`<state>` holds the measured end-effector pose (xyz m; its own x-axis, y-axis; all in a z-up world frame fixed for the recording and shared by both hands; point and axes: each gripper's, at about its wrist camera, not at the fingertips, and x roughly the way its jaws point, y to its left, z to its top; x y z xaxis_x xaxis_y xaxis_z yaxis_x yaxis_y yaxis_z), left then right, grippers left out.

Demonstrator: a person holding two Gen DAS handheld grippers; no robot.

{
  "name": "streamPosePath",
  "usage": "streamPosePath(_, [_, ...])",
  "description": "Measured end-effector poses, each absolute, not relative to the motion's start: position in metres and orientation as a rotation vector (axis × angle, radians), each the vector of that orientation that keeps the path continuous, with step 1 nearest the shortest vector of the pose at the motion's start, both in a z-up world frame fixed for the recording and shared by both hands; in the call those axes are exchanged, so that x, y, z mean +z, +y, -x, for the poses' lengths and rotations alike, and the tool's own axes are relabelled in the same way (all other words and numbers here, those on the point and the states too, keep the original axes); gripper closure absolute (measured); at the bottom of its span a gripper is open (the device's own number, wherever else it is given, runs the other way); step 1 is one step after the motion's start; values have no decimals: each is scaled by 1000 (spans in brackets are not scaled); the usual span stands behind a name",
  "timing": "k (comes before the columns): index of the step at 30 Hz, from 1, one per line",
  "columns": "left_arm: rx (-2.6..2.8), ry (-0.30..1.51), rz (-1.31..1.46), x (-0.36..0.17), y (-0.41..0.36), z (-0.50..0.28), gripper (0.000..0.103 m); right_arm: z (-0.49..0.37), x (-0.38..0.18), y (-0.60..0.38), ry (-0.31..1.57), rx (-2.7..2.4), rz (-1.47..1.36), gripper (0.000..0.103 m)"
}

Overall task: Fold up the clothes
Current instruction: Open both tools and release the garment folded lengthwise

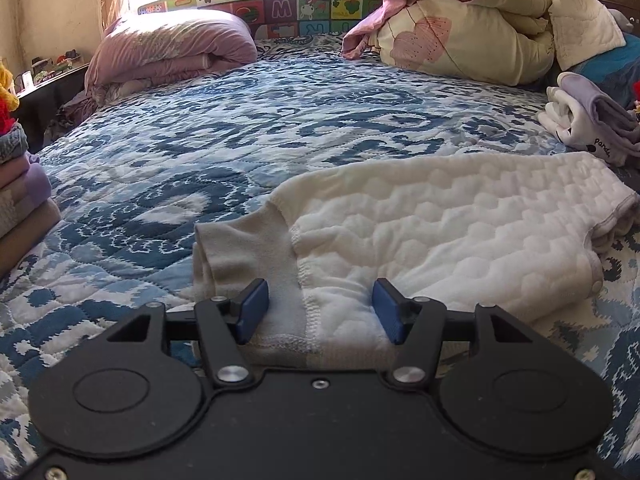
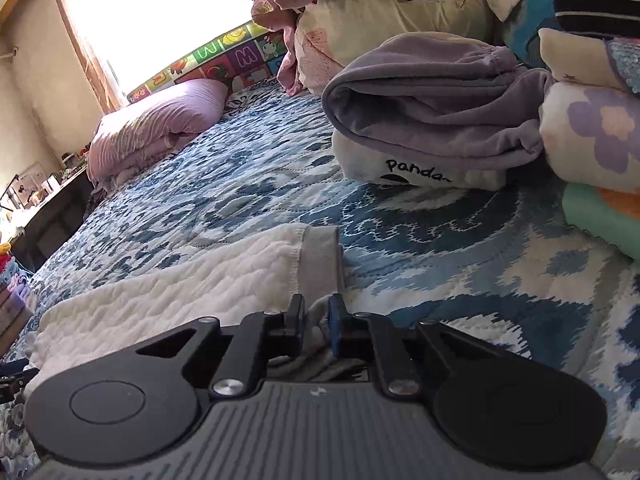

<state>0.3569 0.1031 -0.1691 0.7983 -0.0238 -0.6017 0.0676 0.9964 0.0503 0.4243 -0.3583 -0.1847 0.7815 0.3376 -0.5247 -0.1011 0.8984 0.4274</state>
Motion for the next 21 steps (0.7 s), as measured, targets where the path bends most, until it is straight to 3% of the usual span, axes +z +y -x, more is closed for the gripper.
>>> streamPosePath(1, [-46, 642, -66, -170, 103, -356, 44, -423, -183, -362, 629, 245, -415, 95])
streamPosePath(8, [-45, 633, -64, -165, 103, -353, 44, -418, -185, -376, 627, 219, -424, 94])
streamPosePath(10, [-39, 622, -58, -158, 104, -351, 44, -419, -180, -370, 635, 222, -407, 88])
streamPosePath(14, [-2, 552, -87, -139, 105, -347, 44, -411, -165, -354, 562, 192, -314, 88])
streamPosePath(18, [-2, 534, -50, -129, 110, -373, 44, -412, -165, -320, 538, 329, -287, 77])
streamPosePath(21, [-30, 536, -5, -126, 110, -397, 45, -414, -169, -296, 556, 384, -232, 76])
